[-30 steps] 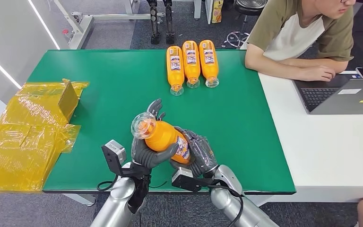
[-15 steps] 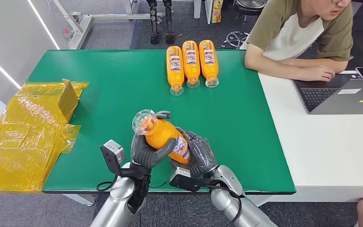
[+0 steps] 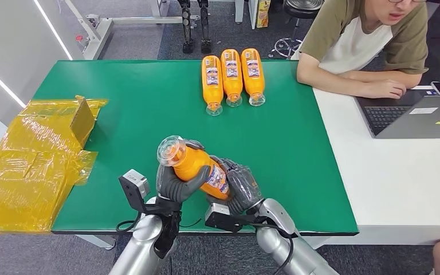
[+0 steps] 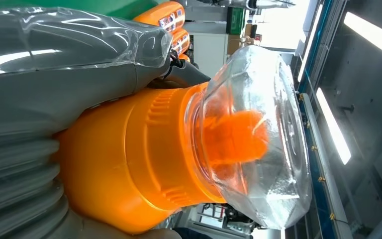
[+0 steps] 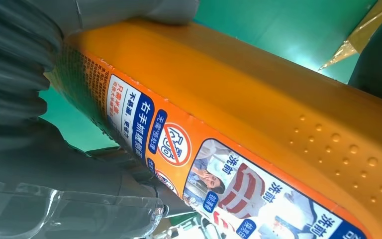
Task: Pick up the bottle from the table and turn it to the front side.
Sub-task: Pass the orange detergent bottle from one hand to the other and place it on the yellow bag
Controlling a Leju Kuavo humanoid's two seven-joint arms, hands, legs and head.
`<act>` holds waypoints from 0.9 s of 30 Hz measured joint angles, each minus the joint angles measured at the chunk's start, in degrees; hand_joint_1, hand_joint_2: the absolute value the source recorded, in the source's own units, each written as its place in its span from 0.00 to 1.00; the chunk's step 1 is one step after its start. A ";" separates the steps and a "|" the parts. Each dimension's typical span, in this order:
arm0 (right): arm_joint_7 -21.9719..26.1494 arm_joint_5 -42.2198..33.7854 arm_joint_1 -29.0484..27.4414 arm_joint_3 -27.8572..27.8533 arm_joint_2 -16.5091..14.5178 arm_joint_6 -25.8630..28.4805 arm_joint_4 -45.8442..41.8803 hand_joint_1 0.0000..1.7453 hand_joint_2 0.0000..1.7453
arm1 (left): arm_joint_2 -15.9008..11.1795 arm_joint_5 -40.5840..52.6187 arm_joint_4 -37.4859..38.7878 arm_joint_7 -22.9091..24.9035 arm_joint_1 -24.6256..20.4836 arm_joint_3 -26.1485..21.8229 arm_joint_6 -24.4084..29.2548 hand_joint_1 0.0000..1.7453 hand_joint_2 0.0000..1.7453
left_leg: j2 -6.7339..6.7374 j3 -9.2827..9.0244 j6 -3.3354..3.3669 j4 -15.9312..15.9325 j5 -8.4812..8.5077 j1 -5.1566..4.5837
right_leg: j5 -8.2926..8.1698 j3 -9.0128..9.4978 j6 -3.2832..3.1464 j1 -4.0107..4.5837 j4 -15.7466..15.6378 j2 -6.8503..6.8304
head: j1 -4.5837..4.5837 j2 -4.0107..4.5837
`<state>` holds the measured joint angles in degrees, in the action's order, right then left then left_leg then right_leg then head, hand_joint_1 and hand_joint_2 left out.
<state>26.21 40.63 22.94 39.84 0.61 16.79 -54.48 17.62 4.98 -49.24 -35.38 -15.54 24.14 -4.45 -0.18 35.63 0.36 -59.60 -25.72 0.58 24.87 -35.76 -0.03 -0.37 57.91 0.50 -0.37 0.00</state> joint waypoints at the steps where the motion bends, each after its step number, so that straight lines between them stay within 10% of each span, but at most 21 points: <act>1: 0.04 0.01 0.08 0.02 0.00 -0.06 0.11 1.00 1.00 | -0.01 0.00 -0.01 -0.04 0.00 -0.02 0.08 1.00 1.00 | 0.00 0.00 0.00 0.00 0.00 0.00 | 0.00 0.00 0.00 0.00 0.00 0.00 | -0.01 0.00; 9: -0.83 1.52 0.42 0.30 -0.01 0.00 0.44 0.95 1.00 | -0.15 0.75 -0.47 -0.62 0.00 -0.05 2.15 1.00 1.00 | 0.00 0.00 0.00 0.00 0.00 0.00 | 0.00 0.00 0.00 0.00 0.00 0.00 | 0.00 0.00; 13: -1.25 1.92 0.37 0.37 0.00 0.06 0.20 0.01 1.00 | -0.21 1.39 -1.41 -0.32 0.04 -0.10 3.09 1.00 1.00 | 0.01 0.00 0.00 0.00 0.00 0.00 | 0.00 -0.01 0.00 0.00 0.00 0.01 | 0.00 0.01; 27: 2.83 -5.31 -6.09 -0.10 -3.07 13.47 -4.63 0.00 1.00 | -0.42 6.82 -4.46 1.46 -1.83 -0.93 14.95 1.00 1.00 | -0.05 0.03 -0.01 0.04 -0.01 0.01 | 0.04 0.00 -0.03 0.01 0.01 -0.06 | -0.01 0.01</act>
<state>29.04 35.32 16.85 39.74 -2.46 30.26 -59.11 17.20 11.80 -53.70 -33.92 -17.37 23.21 10.49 -0.23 35.66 0.35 -59.56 -25.73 0.60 24.91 -35.76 -0.05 -0.36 57.92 0.44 -0.38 0.01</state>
